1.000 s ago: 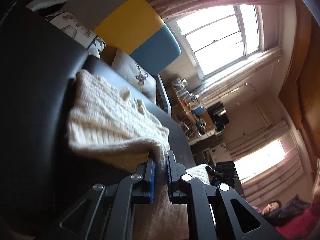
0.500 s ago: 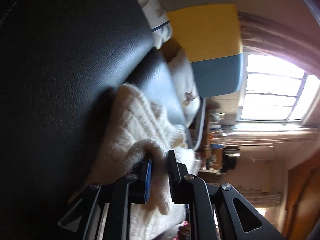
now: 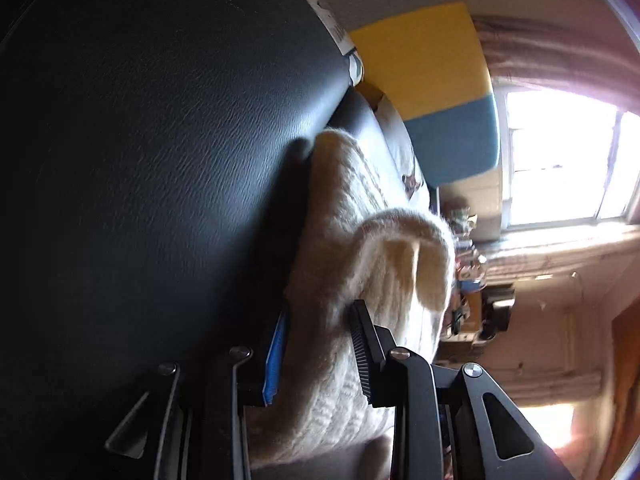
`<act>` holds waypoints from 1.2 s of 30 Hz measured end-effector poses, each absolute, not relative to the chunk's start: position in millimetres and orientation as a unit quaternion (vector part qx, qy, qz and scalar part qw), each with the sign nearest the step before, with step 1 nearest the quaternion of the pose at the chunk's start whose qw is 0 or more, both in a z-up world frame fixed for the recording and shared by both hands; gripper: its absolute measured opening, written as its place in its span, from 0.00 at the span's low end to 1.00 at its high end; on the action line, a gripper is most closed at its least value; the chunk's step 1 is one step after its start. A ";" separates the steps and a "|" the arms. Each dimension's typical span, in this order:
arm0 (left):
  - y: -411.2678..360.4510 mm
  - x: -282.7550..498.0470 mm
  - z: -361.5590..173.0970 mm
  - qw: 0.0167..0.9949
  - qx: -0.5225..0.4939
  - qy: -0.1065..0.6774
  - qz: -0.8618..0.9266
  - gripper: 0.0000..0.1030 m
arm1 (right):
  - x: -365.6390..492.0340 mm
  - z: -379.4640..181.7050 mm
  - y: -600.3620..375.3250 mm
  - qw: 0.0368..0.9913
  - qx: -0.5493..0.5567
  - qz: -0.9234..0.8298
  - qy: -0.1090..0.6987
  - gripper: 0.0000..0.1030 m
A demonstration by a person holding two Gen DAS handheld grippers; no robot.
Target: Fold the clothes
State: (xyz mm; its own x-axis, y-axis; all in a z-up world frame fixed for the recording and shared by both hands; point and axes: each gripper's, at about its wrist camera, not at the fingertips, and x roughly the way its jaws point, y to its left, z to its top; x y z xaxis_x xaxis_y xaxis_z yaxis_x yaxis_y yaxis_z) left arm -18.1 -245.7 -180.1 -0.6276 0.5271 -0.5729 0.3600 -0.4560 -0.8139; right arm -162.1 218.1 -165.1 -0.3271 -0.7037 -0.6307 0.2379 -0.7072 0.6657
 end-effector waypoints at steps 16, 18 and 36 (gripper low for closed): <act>-187.9 -1.9 -94.5 0.071 -0.400 -0.109 0.907 0.51 | -80.0 -171.6 223.0 0.301 0.525 -0.763 -0.228 0.26; -180.1 -22.6 -95.4 0.092 -0.407 -0.057 0.907 0.51 | -77.1 -170.1 219.6 0.302 0.525 -0.768 -0.208 0.26; -264.1 -81.5 -164.7 0.136 -0.484 -0.420 0.756 0.43 | -85.5 -153.0 170.4 0.289 0.505 -0.808 -0.092 0.30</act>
